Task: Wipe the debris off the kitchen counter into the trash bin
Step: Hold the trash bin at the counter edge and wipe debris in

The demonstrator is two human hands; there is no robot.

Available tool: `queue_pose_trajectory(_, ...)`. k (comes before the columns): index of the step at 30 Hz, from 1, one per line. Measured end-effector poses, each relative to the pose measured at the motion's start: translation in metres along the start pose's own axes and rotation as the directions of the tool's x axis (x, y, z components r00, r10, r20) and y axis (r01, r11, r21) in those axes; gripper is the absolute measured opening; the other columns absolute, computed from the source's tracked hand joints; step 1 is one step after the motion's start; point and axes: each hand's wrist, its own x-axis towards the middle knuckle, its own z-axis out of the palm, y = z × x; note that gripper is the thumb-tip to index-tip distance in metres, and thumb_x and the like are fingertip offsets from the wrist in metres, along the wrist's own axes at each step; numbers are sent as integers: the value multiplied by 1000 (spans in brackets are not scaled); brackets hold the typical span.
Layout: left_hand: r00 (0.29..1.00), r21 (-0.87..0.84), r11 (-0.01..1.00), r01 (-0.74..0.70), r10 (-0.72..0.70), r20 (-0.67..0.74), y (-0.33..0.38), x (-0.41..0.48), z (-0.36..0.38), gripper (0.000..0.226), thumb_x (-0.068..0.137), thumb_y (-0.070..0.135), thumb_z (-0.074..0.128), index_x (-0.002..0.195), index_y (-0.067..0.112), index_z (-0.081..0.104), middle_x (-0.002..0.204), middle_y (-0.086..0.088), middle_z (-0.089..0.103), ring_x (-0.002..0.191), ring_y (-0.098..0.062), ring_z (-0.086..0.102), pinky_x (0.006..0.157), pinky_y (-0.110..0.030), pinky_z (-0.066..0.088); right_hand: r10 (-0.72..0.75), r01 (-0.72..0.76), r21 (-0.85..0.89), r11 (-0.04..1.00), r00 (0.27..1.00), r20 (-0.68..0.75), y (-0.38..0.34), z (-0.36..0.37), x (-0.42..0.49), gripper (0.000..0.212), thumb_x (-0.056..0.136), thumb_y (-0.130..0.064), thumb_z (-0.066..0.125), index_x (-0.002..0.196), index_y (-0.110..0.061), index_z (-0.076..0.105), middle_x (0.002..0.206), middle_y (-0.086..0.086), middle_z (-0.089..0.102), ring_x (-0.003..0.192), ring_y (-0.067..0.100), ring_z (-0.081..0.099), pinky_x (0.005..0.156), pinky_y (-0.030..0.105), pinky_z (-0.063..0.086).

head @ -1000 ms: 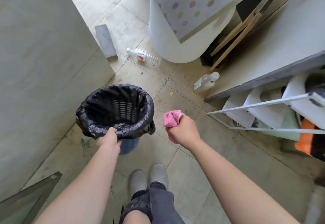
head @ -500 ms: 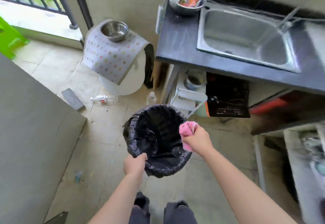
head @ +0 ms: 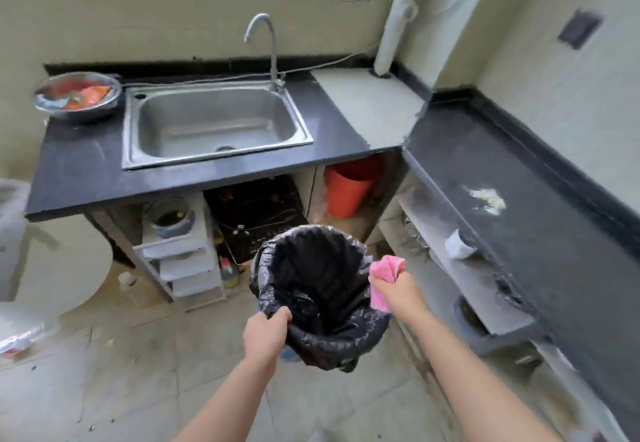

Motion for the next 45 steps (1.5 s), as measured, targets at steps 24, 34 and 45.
queue_pose_trajectory(24,971,367,930,-15,-74,228,198,121,339,20,77,15,63,87,0,53,78,-14,57,76,-37,69,71,-45,59,505,-341,449,826,803,-317,80,-228,283,29,91,-19,45,113,-2,52,99,17,60,75,26,58,57,28,41)
queue_pose_trajectory(34,981,417,908,35,-111,159,234,159,376,11,74,9,63,77,1,56,72,-11,51,63,-29,56,64,-38,57,490,-397,289,871,674,-553,94,-318,382,22,81,-25,51,72,-6,58,73,15,59,68,31,56,60,31,40)
queue_pose_trajectory(45,977,474,878,71,-157,144,226,140,407,18,70,8,62,85,-1,57,73,-10,54,60,-25,58,73,-45,58,260,-353,-130,926,851,-457,111,-315,417,41,101,-31,37,128,-6,54,110,24,50,101,43,54,88,50,47)
